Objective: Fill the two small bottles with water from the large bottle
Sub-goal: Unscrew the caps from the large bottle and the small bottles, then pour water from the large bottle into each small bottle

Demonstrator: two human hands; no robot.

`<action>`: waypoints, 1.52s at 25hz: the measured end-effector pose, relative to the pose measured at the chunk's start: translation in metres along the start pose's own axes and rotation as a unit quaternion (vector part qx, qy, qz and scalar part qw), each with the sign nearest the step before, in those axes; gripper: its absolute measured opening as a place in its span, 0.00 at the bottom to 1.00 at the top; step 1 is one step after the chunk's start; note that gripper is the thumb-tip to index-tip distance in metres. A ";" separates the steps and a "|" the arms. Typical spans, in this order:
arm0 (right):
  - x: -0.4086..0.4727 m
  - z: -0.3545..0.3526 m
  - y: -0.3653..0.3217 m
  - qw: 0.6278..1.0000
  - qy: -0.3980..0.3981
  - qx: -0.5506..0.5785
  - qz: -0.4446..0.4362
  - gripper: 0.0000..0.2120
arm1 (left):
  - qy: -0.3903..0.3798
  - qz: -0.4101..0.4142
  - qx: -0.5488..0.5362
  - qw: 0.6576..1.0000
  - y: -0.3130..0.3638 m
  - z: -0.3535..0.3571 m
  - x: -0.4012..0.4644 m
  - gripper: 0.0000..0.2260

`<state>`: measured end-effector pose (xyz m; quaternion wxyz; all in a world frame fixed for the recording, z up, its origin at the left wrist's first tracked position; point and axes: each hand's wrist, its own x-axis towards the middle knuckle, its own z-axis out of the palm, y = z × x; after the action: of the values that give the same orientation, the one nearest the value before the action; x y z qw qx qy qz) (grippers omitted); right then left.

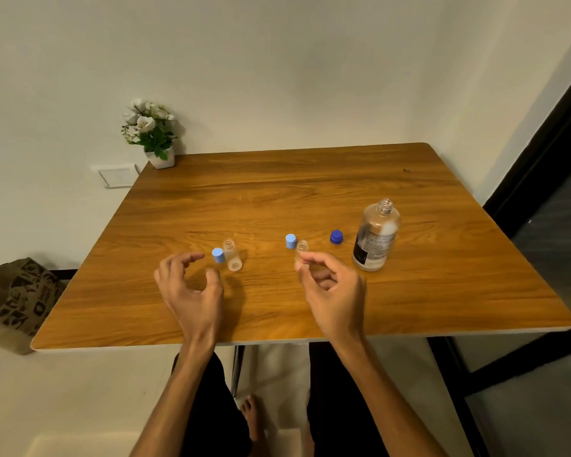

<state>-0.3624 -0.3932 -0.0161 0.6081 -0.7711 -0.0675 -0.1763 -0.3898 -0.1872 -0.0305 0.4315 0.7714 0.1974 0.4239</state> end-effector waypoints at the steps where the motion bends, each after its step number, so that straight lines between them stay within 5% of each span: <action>1: 0.004 -0.013 0.000 0.999 0.035 -0.002 -0.006 0.07 | 0.007 0.038 -0.019 0.999 0.012 0.005 -0.009 0.10; 4: 0.020 -0.052 0.004 0.989 0.142 -0.025 -0.005 0.04 | -0.080 0.137 -0.064 0.985 0.047 0.032 -0.036 0.08; 7: 0.037 -0.076 0.016 0.981 0.190 -0.047 -0.001 0.12 | -0.162 0.103 -0.058 0.980 0.060 0.063 -0.048 0.17; 12: 0.068 -0.077 0.047 0.986 0.104 -0.113 0.072 0.42 | -0.198 -0.007 -0.007 0.980 0.044 0.093 -0.043 0.27; 15: 0.079 -0.071 0.055 0.990 0.073 -0.093 0.077 0.41 | -0.232 -0.052 -0.012 0.971 0.044 0.099 -0.043 0.20; 20: 0.078 -0.071 0.032 0.990 0.045 -0.116 -0.070 0.40 | -0.194 -0.025 -0.060 0.979 0.055 0.091 -0.040 0.13; 26: 0.095 -0.078 -0.017 0.943 -0.014 -0.221 -0.250 0.43 | -0.170 0.031 -0.139 0.975 0.084 0.060 -0.031 0.13; 38: 0.114 -0.079 -0.078 0.861 -0.073 -0.298 -0.405 0.36 | -0.133 0.054 -0.200 0.969 0.106 0.028 -0.020 0.14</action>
<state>-0.2960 -0.4627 0.1110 0.2179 -0.8309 -0.3620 -0.3620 -0.3843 -0.2724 0.0405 0.5761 0.7284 0.0072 0.3708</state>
